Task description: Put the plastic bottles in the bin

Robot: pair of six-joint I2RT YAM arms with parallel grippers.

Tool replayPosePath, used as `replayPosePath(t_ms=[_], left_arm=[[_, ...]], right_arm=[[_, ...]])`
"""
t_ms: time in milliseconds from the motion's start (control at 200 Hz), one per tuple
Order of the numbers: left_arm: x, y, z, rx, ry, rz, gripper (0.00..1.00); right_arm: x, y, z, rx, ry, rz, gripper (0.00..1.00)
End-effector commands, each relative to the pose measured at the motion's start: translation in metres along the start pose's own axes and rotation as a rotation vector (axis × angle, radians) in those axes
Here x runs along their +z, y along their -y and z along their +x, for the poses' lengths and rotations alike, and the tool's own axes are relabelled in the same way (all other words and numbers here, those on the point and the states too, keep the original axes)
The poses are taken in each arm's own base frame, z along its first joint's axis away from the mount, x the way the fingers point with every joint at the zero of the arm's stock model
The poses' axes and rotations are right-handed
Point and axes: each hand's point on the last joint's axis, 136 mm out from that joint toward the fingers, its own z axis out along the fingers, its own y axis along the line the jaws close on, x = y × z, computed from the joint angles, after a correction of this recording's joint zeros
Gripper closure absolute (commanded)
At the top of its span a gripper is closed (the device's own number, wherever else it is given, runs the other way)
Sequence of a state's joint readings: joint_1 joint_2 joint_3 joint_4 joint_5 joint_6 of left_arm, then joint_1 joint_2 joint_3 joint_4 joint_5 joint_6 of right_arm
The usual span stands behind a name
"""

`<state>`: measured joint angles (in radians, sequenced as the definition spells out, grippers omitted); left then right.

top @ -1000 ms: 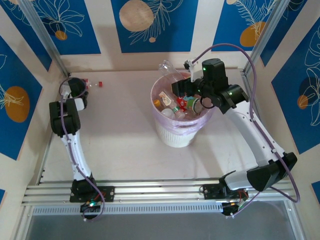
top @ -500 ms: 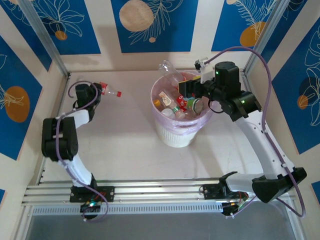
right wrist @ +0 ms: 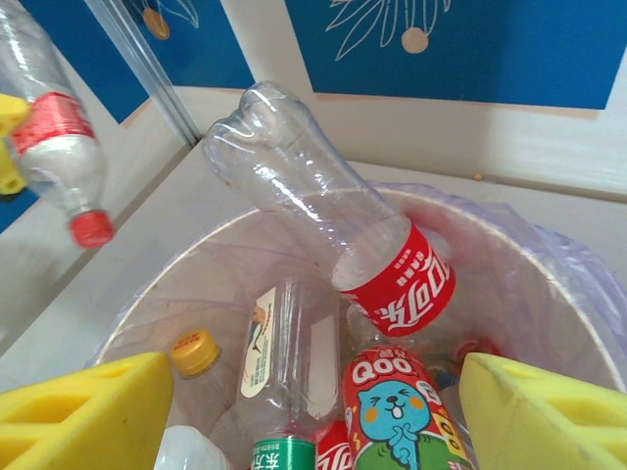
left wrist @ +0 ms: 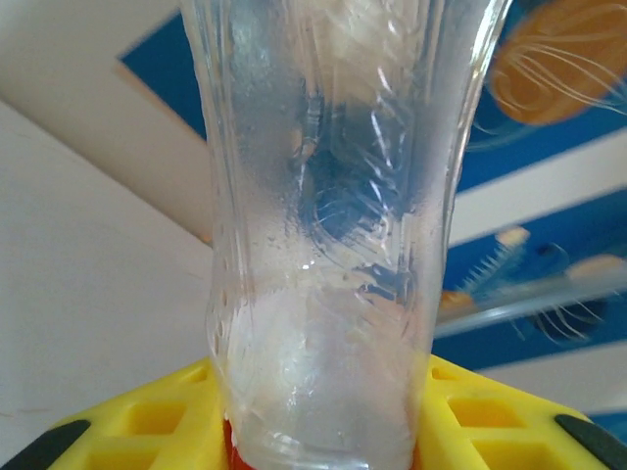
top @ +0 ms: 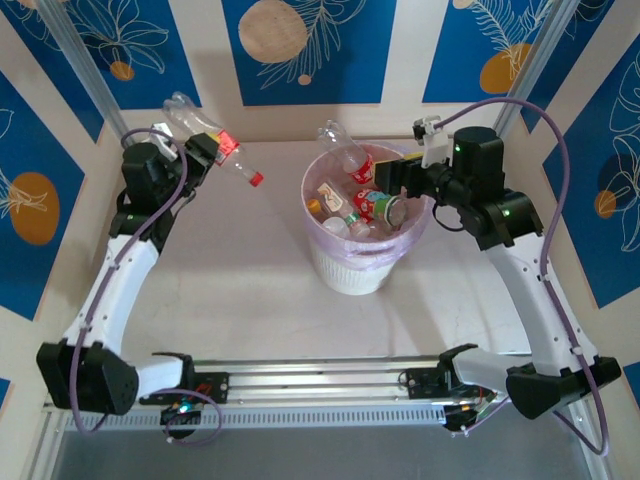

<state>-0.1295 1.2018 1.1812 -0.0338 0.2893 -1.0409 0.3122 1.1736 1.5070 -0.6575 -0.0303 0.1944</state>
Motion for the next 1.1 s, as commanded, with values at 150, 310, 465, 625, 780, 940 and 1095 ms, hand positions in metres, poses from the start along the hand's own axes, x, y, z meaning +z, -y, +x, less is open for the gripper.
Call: replayPosePath(t_ms=[150,310,465,625,780,940,1095], left_arm=[[-0.025,0.089,0.065,-0.034,-0.219,0.164,0.61],[-0.015,0.119,0.127,-0.057,-0.375,0.202,0.62],[-0.007,0.139,0.176,-0.062,-0.459,0.224,0.62],[0.008,0.153,0.217,-0.041,-0.506,0.212,0.62],[0.023,0.147,0.245,-0.044,-0.534,0.172,0.61],[0.032,0.133,0.243,-0.025,-0.474,0.107,0.51],[0.036,0.127,0.244,0.004,-0.454,0.081,0.39]], right_arm=[[-0.013,0.010,0.003,0.045,-0.002,0.012,0.22],[-0.013,0.014,-0.001,0.049,0.009,0.022,0.22],[-0.008,0.018,0.000,0.063,0.007,0.017,0.22],[-0.005,0.016,0.003,0.070,0.003,0.001,0.22],[-0.005,0.012,0.002,0.068,0.002,-0.024,0.22],[-0.005,0.005,0.003,0.056,-0.003,-0.064,0.22],[0.001,-0.007,0.014,0.009,-0.050,-0.103,0.22]])
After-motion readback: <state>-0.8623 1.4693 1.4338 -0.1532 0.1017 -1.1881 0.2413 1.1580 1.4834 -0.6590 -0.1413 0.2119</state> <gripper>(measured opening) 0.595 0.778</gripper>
